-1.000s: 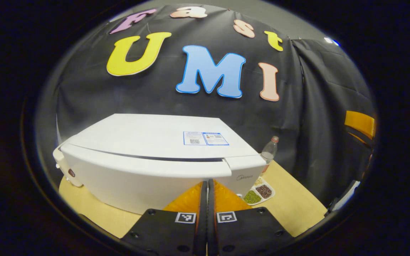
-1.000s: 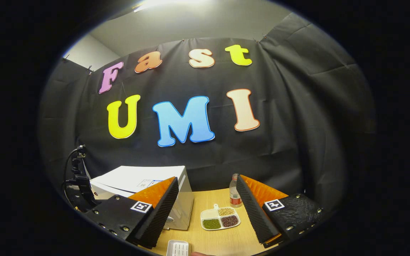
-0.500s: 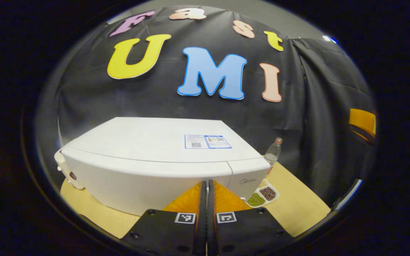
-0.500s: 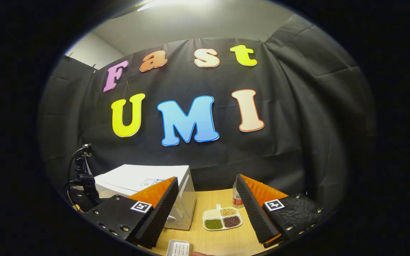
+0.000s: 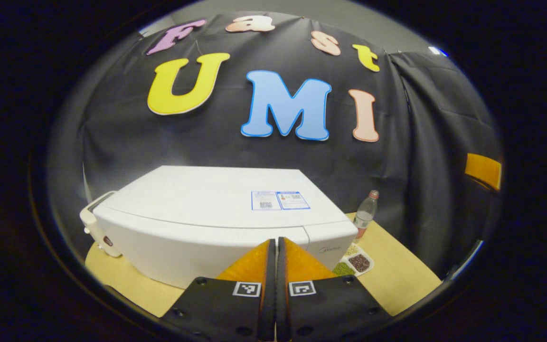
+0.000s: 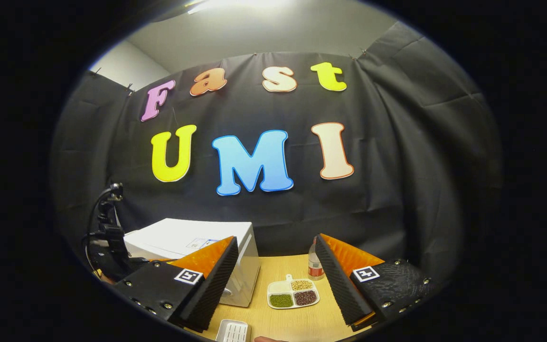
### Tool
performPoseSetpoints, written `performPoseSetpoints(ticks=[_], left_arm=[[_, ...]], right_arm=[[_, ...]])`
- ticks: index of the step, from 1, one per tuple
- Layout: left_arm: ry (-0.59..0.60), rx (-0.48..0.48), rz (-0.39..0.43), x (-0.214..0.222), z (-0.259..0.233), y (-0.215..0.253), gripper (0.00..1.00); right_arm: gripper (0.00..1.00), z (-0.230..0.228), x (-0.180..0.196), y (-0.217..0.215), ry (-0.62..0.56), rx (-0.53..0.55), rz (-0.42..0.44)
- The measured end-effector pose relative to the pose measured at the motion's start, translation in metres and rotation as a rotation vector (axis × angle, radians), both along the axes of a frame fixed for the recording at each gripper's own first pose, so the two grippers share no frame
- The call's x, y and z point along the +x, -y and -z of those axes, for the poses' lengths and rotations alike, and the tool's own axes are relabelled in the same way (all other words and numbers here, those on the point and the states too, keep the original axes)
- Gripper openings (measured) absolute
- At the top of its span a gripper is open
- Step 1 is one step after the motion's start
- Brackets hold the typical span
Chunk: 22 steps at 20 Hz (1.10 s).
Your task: Open the microwave oven with the left hand, put the food in, and close the microwave oven.
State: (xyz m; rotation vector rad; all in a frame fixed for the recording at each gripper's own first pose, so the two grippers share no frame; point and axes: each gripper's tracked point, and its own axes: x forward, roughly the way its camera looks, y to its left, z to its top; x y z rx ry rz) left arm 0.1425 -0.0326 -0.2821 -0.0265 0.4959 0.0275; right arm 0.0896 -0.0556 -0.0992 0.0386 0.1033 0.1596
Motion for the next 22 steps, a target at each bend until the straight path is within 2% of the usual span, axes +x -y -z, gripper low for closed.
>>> performPoseSetpoints(ticks=[3, 4, 5, 8, 11, 15, 22], left_arm=[[0.131, 0.055, -0.017, -0.016, -0.074, -0.007, 0.08], [0.183, 0.078, -0.038, -0.025, -0.105, -0.013, 0.18], [0.229, 0.084, -0.063, -0.037, -0.132, -0.018, 0.24], [0.353, 0.075, -0.113, -0.064, -0.196, -0.027, 1.00], [0.386, 0.106, -0.095, -0.097, -0.224, -0.032, 0.96], [0.391, 0.146, -0.079, -0.122, -0.244, -0.052, 0.97], [0.438, 0.127, -0.024, -0.149, -0.269, -0.065, 0.96]], right_arm=[[0.99, -0.018, 0.000, -0.012, 0.025, 0.010, -0.038], [0.99, -0.023, -0.001, -0.016, 0.028, 0.014, -0.055], [0.99, -0.027, -0.003, -0.021, 0.034, 0.020, -0.070], [0.98, -0.041, -0.012, -0.028, 0.070, 0.021, -0.081], [0.99, -0.053, -0.027, -0.034, 0.089, 0.007, -0.061], [0.99, -0.075, -0.051, -0.050, 0.114, 0.021, -0.031], [0.99, -0.091, -0.085, -0.078, 0.128, 0.000, -0.007]])
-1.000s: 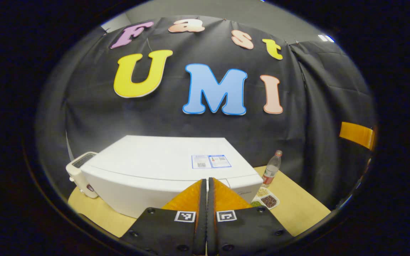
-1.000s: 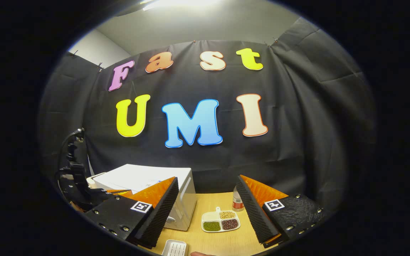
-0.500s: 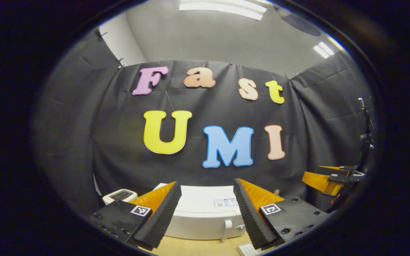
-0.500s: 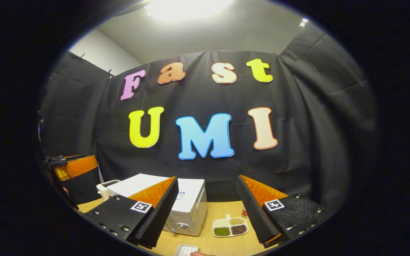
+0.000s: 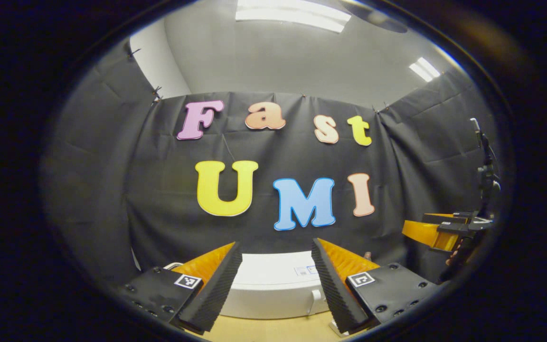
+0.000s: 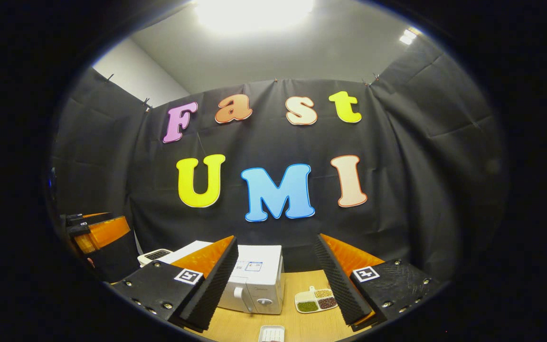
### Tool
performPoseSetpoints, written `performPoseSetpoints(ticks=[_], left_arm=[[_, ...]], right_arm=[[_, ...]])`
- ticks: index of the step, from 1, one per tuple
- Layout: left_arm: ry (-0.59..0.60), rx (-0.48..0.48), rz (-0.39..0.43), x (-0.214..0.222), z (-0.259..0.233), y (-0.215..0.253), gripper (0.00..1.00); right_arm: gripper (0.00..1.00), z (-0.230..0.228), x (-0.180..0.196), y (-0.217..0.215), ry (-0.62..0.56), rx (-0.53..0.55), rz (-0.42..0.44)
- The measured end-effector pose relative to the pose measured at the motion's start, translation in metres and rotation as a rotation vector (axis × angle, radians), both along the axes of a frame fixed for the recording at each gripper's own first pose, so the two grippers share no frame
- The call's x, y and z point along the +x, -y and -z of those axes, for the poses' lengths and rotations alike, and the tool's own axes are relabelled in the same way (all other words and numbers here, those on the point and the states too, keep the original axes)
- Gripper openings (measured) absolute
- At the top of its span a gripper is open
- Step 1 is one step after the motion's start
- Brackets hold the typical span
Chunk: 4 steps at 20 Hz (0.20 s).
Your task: Open the microwave oven with the left hand, put the food in, and close the microwave oven.
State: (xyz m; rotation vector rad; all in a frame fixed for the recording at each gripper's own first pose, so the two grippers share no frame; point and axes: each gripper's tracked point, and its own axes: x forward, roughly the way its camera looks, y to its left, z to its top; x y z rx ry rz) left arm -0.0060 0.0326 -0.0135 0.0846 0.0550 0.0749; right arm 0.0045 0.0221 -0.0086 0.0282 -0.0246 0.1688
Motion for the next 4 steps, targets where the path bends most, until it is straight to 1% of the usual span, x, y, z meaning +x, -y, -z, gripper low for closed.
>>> performPoseSetpoints(ticks=[1, 4], left_arm=[[0.003, 0.001, 0.009, -0.0022, -0.0018, -0.0023, 0.97], [0.011, -0.010, 0.029, -0.0079, -0.0058, -0.0102, 0.97]], right_arm=[[0.99, -0.0017, -0.0033, -0.0033, 0.002, -0.011, 0.004], [0.99, -0.0062, -0.0115, -0.0102, -0.004, -0.012, 0.010]])
